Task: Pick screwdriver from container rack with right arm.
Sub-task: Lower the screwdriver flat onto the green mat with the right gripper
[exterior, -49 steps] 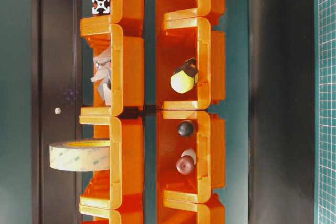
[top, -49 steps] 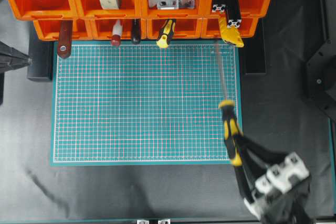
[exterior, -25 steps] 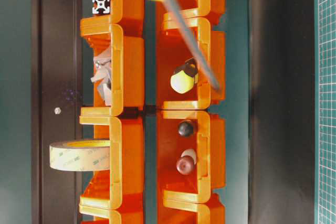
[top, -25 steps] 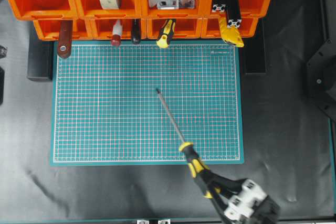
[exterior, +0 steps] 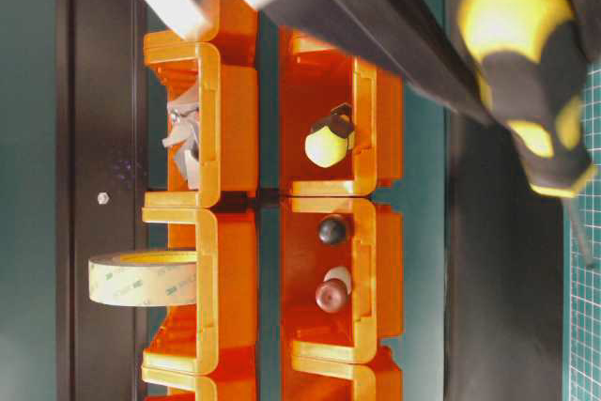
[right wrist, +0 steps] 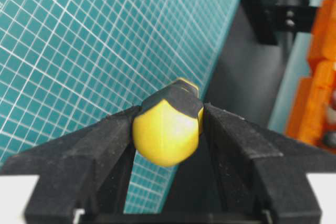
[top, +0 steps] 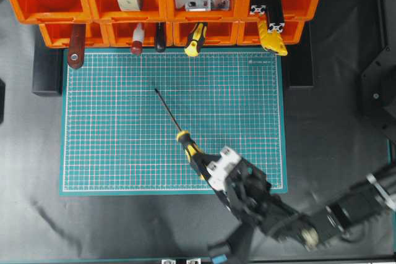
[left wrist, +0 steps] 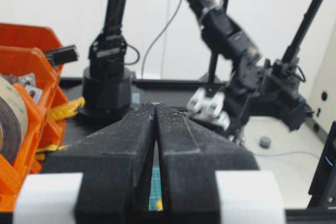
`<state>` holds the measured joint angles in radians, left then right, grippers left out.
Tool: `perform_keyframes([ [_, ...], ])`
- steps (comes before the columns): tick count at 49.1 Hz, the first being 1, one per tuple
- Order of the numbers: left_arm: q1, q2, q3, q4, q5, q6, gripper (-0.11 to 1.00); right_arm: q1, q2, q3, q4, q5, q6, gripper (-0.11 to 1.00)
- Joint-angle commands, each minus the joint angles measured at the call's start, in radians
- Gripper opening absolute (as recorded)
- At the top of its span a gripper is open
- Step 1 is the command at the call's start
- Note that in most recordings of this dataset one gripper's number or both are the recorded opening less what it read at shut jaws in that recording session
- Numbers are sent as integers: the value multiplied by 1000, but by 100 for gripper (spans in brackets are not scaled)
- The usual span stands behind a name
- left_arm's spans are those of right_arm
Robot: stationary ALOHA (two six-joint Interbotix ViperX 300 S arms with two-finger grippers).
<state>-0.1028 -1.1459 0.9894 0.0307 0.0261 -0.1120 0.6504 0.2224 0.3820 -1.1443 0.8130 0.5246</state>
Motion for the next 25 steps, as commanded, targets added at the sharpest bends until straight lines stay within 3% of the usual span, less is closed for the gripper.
perform_keyframes([
  [1, -2, 6, -31, 2, -5, -3, 0, -48, -28, 2, -18, -63, 0, 41],
  [10, -2, 6, -29, 3, 14, -2, 0, -100, -29, 26, -28, -114, 0, 41],
  [25, -2, 5, -31, 3, 43, -3, 0, -110, -31, 46, -23, -163, 9, 41],
])
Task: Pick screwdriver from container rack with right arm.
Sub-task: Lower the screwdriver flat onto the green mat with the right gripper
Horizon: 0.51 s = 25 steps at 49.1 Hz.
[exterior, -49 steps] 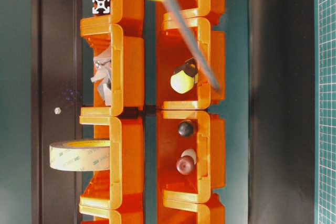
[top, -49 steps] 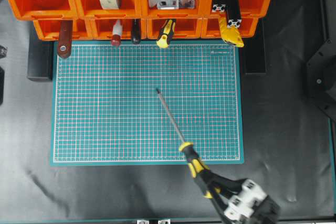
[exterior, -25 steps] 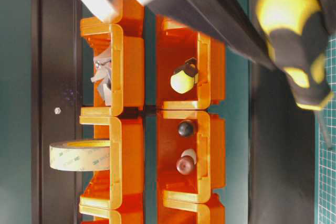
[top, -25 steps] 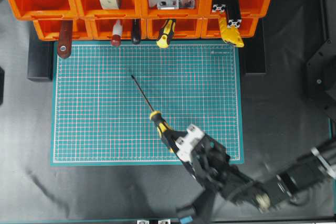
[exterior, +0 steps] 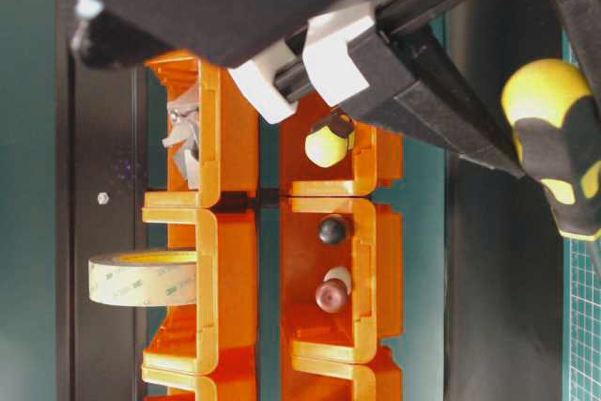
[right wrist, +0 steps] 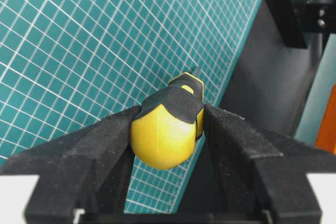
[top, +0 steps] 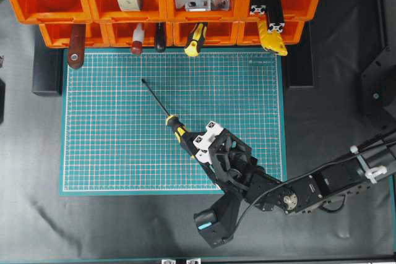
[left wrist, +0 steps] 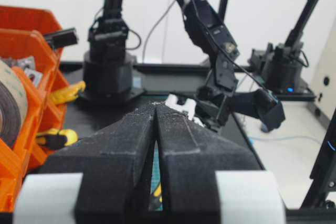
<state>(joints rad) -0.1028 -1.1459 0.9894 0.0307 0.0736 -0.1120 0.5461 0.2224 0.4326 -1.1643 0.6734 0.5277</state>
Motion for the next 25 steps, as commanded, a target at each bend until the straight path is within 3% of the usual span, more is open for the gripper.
perform_keyframes([
  [1, -2, 5, -31, 3, -5, -3, 0, -8, -29, -5, -3, -28, 6, 41],
  [12, -2, 0, -31, 3, -5, -3, 0, -23, -21, 9, 5, -57, 5, 41],
  [25, -2, 0, -31, 3, -5, -3, 0, -29, -8, 31, 46, -147, 5, 41],
])
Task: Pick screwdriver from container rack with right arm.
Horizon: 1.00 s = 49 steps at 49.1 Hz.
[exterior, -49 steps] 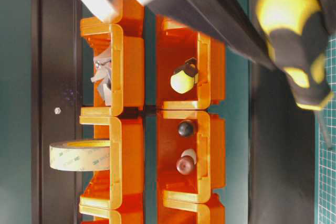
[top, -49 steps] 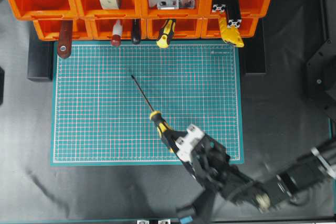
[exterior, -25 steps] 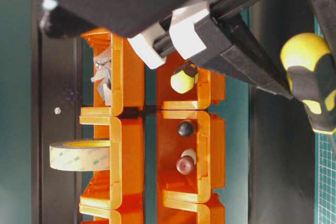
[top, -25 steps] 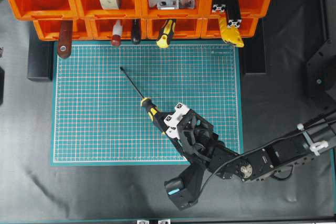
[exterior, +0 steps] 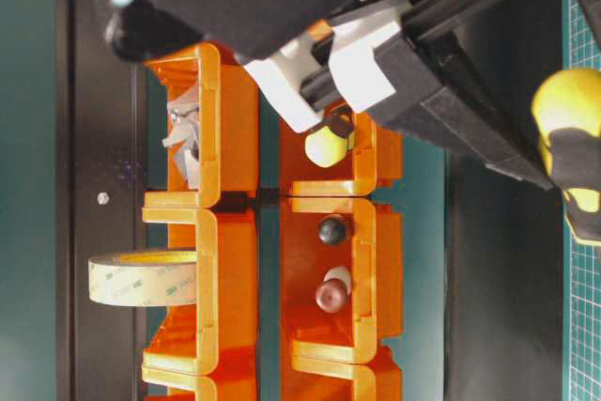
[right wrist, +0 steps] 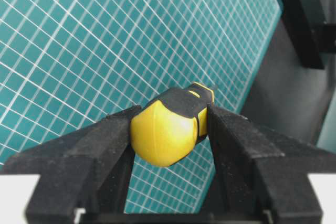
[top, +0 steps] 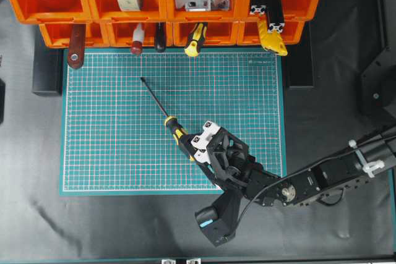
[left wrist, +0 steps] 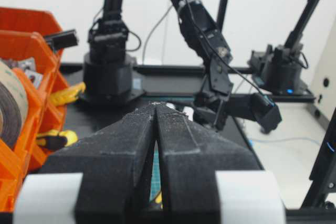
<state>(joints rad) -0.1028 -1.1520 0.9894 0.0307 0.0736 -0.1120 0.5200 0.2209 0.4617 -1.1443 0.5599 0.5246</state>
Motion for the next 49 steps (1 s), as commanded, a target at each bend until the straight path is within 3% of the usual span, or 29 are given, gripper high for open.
perform_keyframes([
  [1, -2, 6, -31, 3, -5, -3, 0, -3, -5, 3, 28, -35, 8, 42],
  [10, -2, 6, -32, 3, -5, -3, 0, -6, 14, 6, 49, -43, 11, 64],
  [33, -2, 6, -32, 2, -5, -3, 0, -3, 11, 44, 130, -12, 28, 82],
  [39, -2, 6, -32, 3, -2, -2, 0, -6, -20, 34, 132, 51, 100, 81],
  [49, -2, 6, -31, 2, 25, -3, 0, 3, -118, 40, 130, 81, 291, 81],
])
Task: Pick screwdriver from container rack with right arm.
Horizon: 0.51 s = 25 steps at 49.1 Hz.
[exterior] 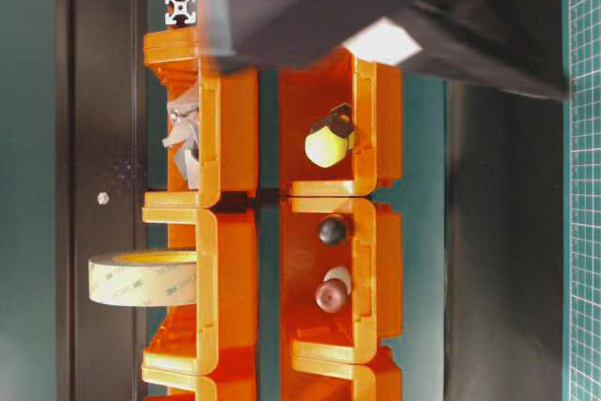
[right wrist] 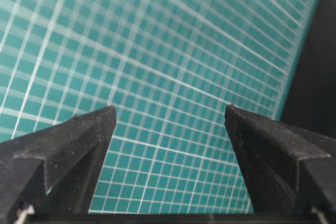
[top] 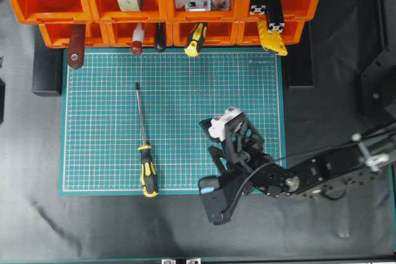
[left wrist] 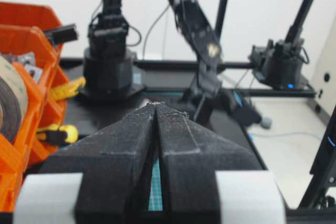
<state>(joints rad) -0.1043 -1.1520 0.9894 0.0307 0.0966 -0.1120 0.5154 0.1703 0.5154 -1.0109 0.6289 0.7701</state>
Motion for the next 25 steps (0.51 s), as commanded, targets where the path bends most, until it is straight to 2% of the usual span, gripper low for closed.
perform_keyframes([
  [1, 0, 8, -31, 3, 6, -3, 0, 11, -86, -9, -5, 11, 77, 82],
  [7, 0, 6, -31, 3, 26, -3, 0, 21, -158, 6, -17, -14, 187, 81],
  [14, 0, 6, -32, 3, 58, -2, 0, 31, -250, 25, -41, -51, 285, 81],
  [25, 0, 6, -31, 3, 81, -3, 0, 32, -387, 55, -61, -124, 364, 81],
])
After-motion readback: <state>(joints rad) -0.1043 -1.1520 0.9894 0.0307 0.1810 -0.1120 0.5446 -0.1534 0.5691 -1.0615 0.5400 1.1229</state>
